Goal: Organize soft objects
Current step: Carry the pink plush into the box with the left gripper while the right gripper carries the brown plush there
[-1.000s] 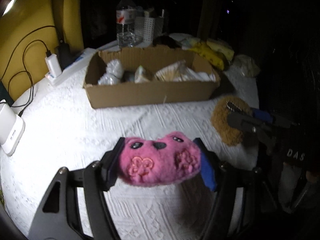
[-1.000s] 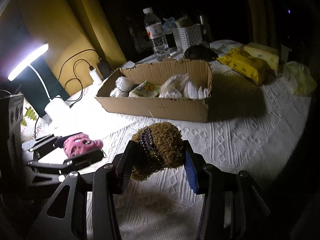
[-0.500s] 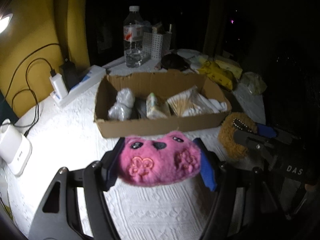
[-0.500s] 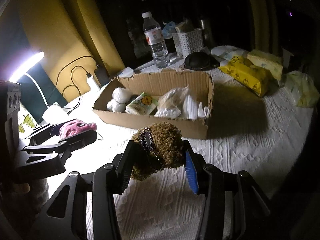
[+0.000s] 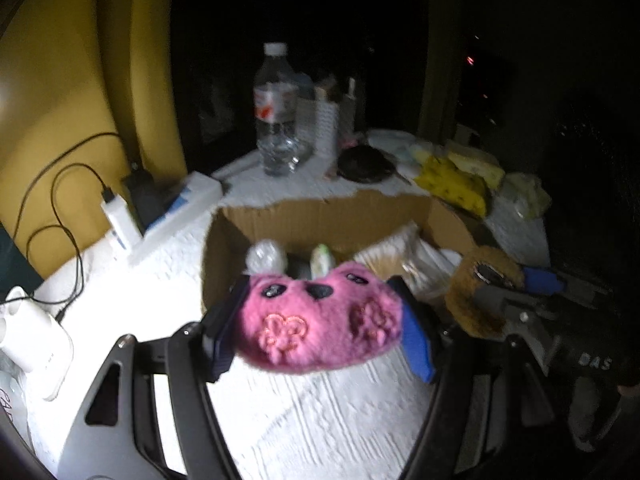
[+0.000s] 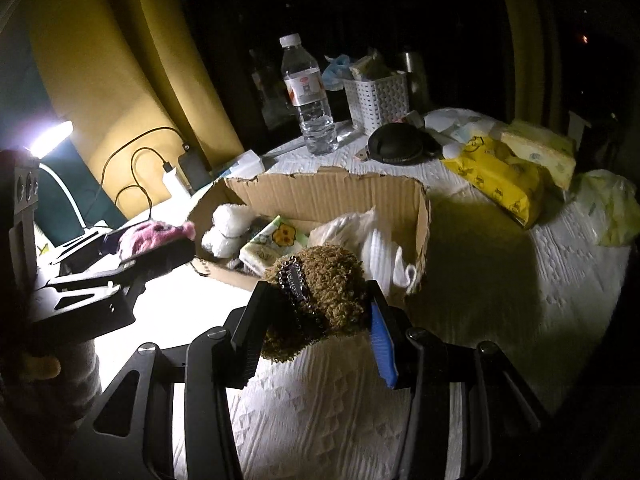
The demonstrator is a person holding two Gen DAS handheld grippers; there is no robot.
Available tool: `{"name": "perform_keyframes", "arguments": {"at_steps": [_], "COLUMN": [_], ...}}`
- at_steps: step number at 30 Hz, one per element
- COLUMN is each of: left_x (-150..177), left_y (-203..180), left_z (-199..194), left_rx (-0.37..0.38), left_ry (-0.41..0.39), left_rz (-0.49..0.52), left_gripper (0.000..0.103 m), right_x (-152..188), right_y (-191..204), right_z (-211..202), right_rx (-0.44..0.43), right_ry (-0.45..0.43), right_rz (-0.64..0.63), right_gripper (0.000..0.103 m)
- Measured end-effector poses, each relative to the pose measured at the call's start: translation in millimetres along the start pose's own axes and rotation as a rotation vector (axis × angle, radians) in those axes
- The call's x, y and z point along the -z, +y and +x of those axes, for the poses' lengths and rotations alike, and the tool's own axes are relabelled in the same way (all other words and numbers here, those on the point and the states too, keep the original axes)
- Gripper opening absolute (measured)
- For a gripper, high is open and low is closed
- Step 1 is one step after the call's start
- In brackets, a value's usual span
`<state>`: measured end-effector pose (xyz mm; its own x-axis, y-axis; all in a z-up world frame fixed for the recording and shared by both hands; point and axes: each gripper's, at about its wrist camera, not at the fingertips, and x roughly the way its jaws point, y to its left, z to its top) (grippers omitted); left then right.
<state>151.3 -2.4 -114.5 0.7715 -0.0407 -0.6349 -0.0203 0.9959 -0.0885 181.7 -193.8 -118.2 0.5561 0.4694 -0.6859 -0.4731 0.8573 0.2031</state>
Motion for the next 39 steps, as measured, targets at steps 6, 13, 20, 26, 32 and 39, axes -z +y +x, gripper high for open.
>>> {"name": "perform_keyframes", "arguments": {"at_steps": [6,13,20,26,32,39], "left_x": [-11,-19,-27,-37,-49,-48], "left_y": [8,19,21,27,29,36], "left_z": [13,38,63,79,92,115], "left_rx": [0.009,0.006,-0.006,0.002,0.005,0.01], "left_ry": [-0.065,-0.066,-0.026,0.001,0.009,0.052], "left_rz": [-0.01,-0.018,-0.01,-0.016,-0.002,-0.018], "left_gripper": [0.069,0.069,0.069,0.069,0.069,0.069], "right_x": [-14,-27,-41,-53,-59,-65], "right_y": [-2,-8,-11,-12,-13,-13], "right_z": [12,32,51,66,79,97], "right_rx": [0.01,0.041,0.039,0.023,0.011,0.005], "right_ry": [-0.003,-0.005,0.004,0.013,0.024,0.041], "right_rz": [-0.008,-0.016,-0.022,-0.021,-0.018,-0.015], "right_gripper": [0.049,0.049,0.049,0.049,0.049,0.049]}}
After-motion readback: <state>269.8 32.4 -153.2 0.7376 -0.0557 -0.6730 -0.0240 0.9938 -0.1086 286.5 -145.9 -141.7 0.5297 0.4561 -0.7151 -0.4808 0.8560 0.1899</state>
